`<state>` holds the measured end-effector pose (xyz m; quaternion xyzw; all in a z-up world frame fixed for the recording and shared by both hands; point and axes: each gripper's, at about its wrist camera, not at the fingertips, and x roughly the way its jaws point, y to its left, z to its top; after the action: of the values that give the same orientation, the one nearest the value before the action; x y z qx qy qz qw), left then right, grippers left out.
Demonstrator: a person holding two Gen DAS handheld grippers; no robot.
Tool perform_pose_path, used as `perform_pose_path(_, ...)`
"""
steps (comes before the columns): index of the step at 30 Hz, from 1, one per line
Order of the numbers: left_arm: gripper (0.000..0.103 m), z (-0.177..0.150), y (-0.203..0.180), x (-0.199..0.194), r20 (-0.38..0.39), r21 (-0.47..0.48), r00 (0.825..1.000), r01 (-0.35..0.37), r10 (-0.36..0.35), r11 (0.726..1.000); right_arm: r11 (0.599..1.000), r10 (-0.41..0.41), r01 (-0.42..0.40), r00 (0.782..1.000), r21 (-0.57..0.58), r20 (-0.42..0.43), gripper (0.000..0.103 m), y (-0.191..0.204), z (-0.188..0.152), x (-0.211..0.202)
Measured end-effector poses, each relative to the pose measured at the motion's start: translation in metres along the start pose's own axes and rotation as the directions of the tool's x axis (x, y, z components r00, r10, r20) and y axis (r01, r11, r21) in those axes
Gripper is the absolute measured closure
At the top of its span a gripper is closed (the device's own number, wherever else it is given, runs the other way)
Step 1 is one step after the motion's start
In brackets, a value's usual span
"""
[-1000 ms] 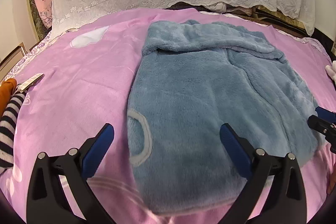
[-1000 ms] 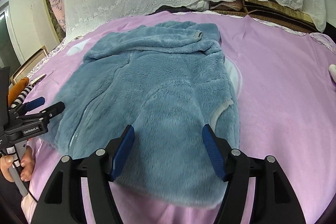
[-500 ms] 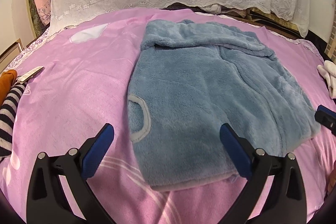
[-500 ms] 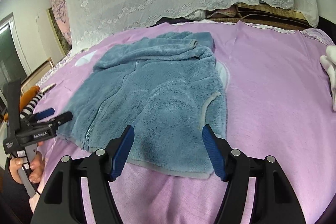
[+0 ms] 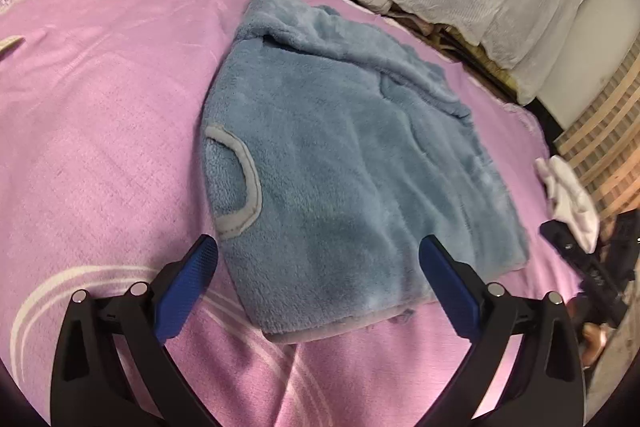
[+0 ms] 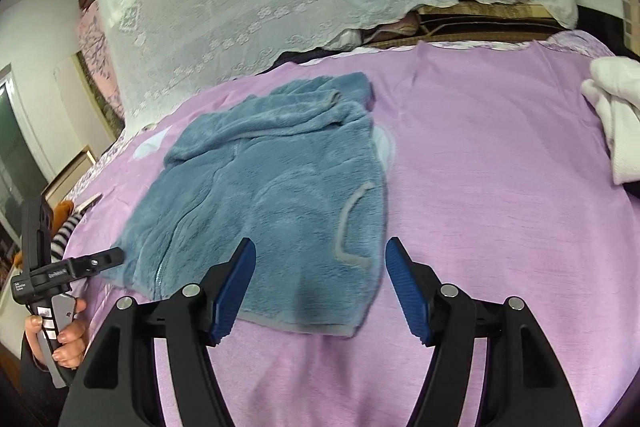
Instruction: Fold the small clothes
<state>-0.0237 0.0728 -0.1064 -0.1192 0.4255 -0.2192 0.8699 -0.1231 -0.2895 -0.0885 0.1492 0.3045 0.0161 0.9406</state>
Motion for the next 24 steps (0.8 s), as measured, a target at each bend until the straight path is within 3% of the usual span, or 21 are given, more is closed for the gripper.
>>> perform_pose_path(9, 0.005, 0.003, -0.008, 0.006, -0.035, 0.047, 0.999, 0.042, -0.041, 0.998, 0.997, 0.0, 0.002, 1.0, 0.073, -0.027, 0.035, -0.018, 0.0, 0.006)
perform_pose_path(10, 0.005, 0.004, -0.007, 0.006, -0.033, 0.044, 0.999, 0.029, -0.028, 0.999, 0.998, -0.001, 0.003, 1.0, 0.068, -0.027, 0.035, -0.017, 0.0, 0.006)
perform_pose_path(13, 0.005, 0.004, -0.009, 0.01, -0.004, 0.063, 0.994, -0.11, 0.11, 0.992, 0.999, -0.001, 0.002, 1.0, 0.05, -0.029, 0.035, -0.014, -0.001, 0.007)
perform_pose_path(20, 0.005, 0.0, -0.01, 0.008, -0.021, 0.087, 0.994, -0.102, 0.104, 0.991, 0.998, -0.013, 0.015, 0.999, 0.063, -0.043, 0.035, -0.016, -0.002, 0.011)
perform_pose_path(24, 0.005, 0.014, -0.011, -0.006, 0.03, 0.127, 0.983, -0.184, 0.182, 0.975, 1.0, 0.007, -0.006, 0.999, 0.02, -0.046, 0.035, -0.006, 0.015, 0.014)
